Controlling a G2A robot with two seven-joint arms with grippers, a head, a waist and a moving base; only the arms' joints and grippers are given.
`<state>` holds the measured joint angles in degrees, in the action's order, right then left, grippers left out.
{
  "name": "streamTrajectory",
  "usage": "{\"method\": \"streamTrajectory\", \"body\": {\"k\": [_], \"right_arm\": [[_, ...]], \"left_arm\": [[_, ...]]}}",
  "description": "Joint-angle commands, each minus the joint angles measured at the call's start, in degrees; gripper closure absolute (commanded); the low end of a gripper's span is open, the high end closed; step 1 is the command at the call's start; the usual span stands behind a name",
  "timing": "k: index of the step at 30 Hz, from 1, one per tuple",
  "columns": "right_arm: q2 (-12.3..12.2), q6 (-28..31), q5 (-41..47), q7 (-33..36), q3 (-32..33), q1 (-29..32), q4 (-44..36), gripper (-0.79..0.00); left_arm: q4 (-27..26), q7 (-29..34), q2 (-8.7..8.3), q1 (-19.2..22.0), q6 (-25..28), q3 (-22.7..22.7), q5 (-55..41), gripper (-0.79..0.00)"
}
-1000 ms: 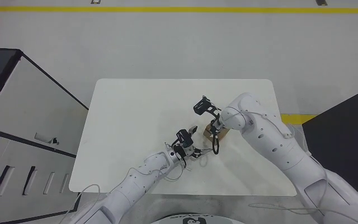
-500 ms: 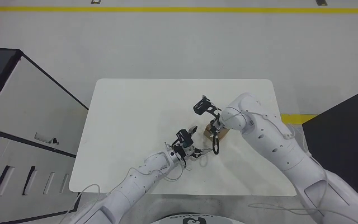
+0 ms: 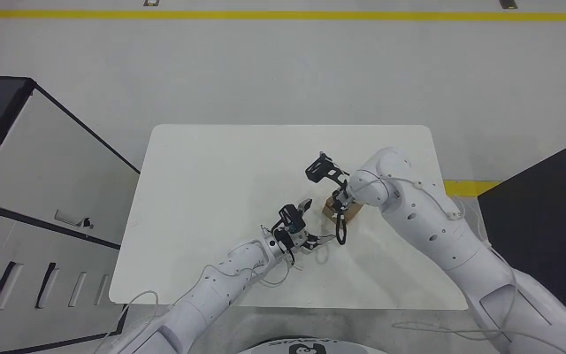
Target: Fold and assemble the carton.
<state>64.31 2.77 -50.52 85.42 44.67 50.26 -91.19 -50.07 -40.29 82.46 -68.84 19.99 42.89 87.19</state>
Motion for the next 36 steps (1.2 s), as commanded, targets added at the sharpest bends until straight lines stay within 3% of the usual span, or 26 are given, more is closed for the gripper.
{"method": "streamTrajectory", "body": {"k": [1, 14, 27, 36], "right_arm": [[0.0, 0.1, -0.1, 0.1, 0.0, 0.0, -0.2, -0.191], [0.2, 0.5, -0.8, 0.8, -0.1, 0.3, -0.1, -0.095], [0.5, 1.3, -0.7, 1.1, -0.3, 0.3, 0.4, -0.126], [0.4, 1.3, -1.1, 1.6, 0.2, 0.6, -0.6, -0.237]], "left_arm": [[0.0, 0.0, 0.01, 0.0, 0.0, 0.0, 0.0, -0.785], [0.0, 0.0, 0.0, 0.0, 0.0, -0.1, 0.1, -0.785], [-0.4, 0.1, -0.08, -0.2, 0.0, -0.1, 0.1, -0.785], [-0.5, 0.1, -0.14, -0.3, -0.1, 0.0, 0.0, -0.785]]}}
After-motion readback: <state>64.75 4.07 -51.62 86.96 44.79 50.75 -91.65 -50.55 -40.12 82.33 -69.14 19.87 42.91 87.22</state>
